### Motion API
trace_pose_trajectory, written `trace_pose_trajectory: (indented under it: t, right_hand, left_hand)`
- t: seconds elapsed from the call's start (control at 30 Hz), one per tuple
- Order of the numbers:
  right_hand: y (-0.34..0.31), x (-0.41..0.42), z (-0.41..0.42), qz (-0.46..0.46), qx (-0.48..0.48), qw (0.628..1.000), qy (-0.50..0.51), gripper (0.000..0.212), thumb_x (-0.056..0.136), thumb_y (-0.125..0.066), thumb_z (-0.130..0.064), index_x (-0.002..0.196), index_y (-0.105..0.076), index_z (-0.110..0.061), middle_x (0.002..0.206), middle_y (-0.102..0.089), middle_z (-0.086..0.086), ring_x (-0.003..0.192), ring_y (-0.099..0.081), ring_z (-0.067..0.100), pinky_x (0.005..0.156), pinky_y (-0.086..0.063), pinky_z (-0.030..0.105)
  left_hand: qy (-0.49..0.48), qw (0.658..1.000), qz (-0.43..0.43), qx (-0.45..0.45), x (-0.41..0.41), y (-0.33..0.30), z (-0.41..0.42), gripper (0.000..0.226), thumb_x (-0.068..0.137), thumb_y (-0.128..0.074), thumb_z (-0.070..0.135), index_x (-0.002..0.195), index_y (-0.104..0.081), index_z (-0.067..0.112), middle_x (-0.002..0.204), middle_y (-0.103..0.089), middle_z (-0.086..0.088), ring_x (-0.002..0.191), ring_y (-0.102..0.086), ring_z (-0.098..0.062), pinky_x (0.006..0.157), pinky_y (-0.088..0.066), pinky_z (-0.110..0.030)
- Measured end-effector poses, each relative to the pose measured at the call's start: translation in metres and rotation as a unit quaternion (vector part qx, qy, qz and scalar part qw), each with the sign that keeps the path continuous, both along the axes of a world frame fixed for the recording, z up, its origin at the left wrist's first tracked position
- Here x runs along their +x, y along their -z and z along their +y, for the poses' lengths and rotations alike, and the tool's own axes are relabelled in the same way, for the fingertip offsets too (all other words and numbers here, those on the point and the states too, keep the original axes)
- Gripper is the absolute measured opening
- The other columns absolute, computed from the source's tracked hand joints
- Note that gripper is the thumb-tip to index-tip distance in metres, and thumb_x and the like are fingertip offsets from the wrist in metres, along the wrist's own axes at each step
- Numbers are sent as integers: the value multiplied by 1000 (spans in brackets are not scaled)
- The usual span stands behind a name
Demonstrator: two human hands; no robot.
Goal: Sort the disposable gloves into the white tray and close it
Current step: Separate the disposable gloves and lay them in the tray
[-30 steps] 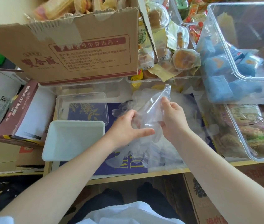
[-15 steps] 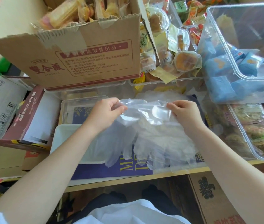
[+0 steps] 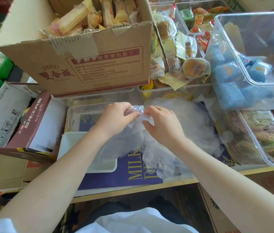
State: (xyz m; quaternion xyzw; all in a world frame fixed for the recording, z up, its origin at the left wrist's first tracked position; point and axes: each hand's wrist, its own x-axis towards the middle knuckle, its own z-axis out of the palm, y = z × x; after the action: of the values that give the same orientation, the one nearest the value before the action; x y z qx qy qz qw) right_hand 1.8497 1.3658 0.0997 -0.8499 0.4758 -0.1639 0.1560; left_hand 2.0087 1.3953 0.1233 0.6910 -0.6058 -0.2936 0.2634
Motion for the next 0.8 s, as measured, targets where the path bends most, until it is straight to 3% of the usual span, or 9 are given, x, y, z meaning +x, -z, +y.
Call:
trace_pose_trajectory:
  t: [0.1,0.2,0.33,0.43,0.53,0.6,0.63,0.7,0.8]
  right_hand:
    - [-1,-2,-5,-64,31,996,53,13,87,-53,-16,84,-62,-7,81,-64,10,76,-56,31,64,-36,32]
    - [-12,-8,-10,-163,174,963,130,21,85,-49,-13,67,-55,-7,63,-56,3,59,-48,19,56,-37,28]
    - [-30,-20,-18,-355,390,828,192,26,91,-46,-3,68,-56,-10,50,-57,-4,47,-52,10,52,-45,21]
    - [-37,-25,-14,-430,498,743,126,27,93,-44,2,72,-52,-13,46,-53,-5,39,-51,5,37,-39,15]
    - [-37,-22,-9,-478,579,653,102,35,91,-36,4,65,-53,-13,50,-53,-1,42,-53,7,43,-40,16]
    - [-40,-19,-7,-508,625,581,118,35,93,-39,-6,63,-54,-12,51,-51,-1,41,-52,7,41,-41,14]
    - [-41,-17,-6,-516,626,571,128,30,94,-41,-11,66,-54,-11,55,-51,0,40,-52,7,39,-41,14]
    - [-37,-15,-7,-497,585,621,156,23,93,-47,-13,70,-51,-9,63,-52,2,43,-54,10,41,-43,17]
    - [-26,-15,-8,-486,566,638,192,18,90,-48,-14,72,-49,-10,58,-57,3,48,-57,13,51,-47,22]
  left_hand:
    - [13,1000,-9,-1,9,2,3,22,85,-66,26,71,-57,12,60,-48,10,57,-42,-5,57,-32,-22]
    - [-22,1000,20,4,24,14,4,19,88,-63,22,70,-57,25,68,-57,11,65,-49,-7,65,-37,-26]
    - [-144,984,108,9,38,27,4,27,94,-48,18,71,-57,28,66,-54,0,59,-46,-19,58,-37,-28]
    - [-181,975,126,25,36,29,4,32,97,-39,16,73,-57,27,75,-55,-8,64,-45,-20,58,-35,-28]
    - [-203,957,200,45,30,26,4,30,98,-41,21,75,-59,25,76,-54,-4,67,-46,-18,60,-36,-27]
    - [-208,945,245,55,23,21,6,29,98,-44,27,74,-59,25,62,-50,0,53,-43,-13,53,-33,-25]
    - [-209,940,263,60,20,18,7,29,98,-45,31,73,-58,25,53,-46,3,44,-38,-11,48,-28,-23]
    - [-198,931,298,72,14,13,8,34,94,-47,45,73,-61,22,54,-47,1,46,-40,-14,51,-28,-26]
    - [-126,898,399,134,7,4,15,77,63,-45,87,89,-68,18,98,-57,-13,86,-50,-29,77,-37,-41]
